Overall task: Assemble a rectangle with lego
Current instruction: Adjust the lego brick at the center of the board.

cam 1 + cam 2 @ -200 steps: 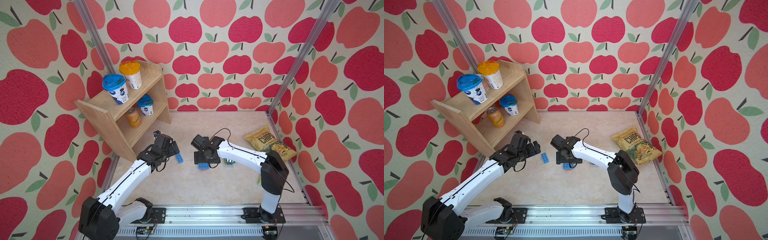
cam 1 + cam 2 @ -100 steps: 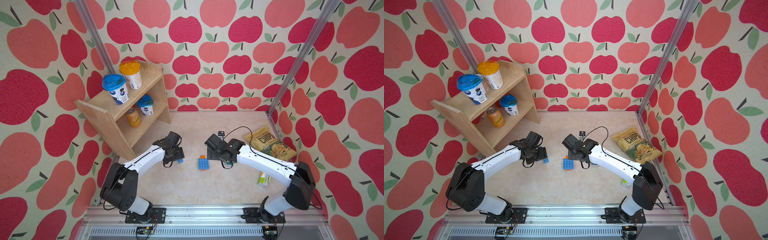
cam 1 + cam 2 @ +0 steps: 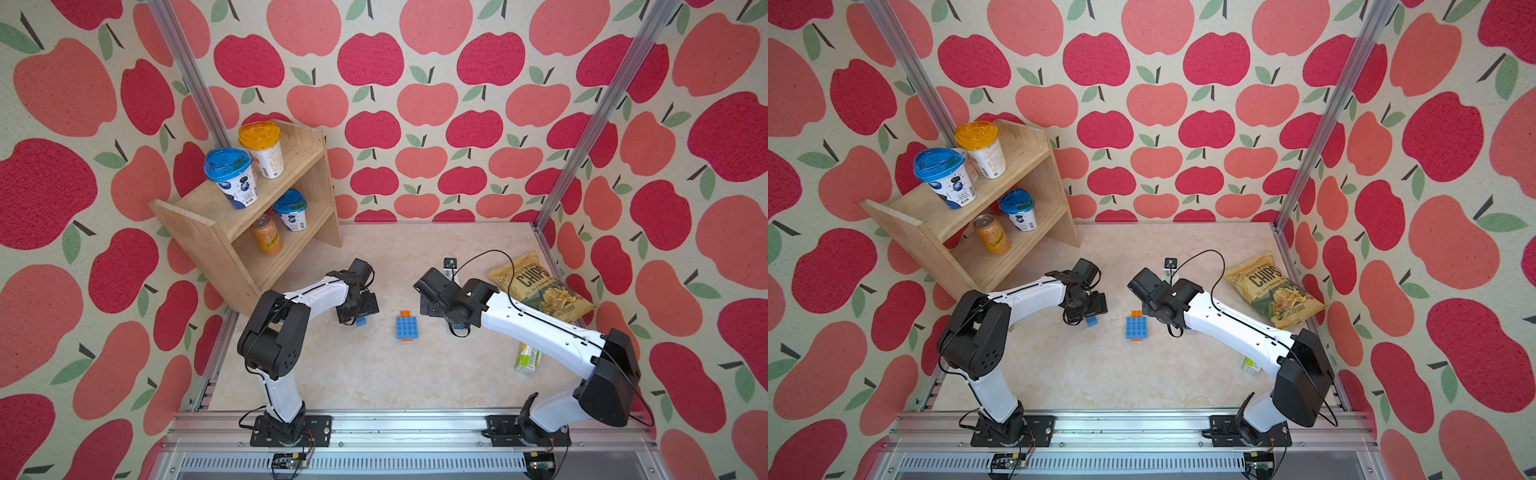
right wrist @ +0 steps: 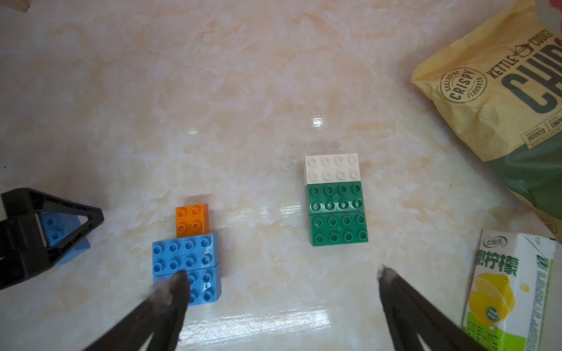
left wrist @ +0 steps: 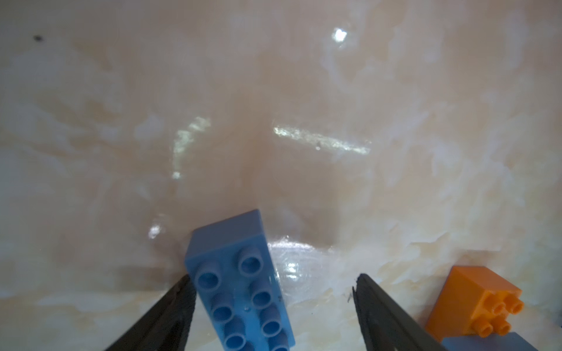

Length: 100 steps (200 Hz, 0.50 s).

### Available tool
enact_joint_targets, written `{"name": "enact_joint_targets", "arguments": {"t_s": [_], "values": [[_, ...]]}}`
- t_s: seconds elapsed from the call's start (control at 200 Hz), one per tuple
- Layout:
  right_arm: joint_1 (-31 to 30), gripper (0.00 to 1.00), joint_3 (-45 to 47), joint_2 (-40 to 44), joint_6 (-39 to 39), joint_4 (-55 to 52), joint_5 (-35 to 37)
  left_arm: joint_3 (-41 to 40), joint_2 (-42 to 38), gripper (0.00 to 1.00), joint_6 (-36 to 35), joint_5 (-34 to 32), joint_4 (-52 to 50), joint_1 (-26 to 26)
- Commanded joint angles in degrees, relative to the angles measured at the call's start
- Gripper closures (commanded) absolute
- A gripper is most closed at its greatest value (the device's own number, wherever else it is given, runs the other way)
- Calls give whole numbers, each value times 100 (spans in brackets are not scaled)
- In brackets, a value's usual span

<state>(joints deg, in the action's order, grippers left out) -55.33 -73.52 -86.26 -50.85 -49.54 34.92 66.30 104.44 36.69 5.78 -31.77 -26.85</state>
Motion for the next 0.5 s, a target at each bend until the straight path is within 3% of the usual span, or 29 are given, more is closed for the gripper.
{"name": "enact_joint_targets", "arguments": {"t_s": [0.0, 0.34, 0.495], "values": [[14, 0, 38, 49, 70, -71, 267, 441, 193, 17, -397, 141, 176, -86], [48, 0, 314, 241, 77, 400, 354, 1017, 686, 19, -705, 386, 174, -330], [206, 0, 132, 179, 310, 546, -346, 883, 283, 19, -616, 133, 96, -256]]}}
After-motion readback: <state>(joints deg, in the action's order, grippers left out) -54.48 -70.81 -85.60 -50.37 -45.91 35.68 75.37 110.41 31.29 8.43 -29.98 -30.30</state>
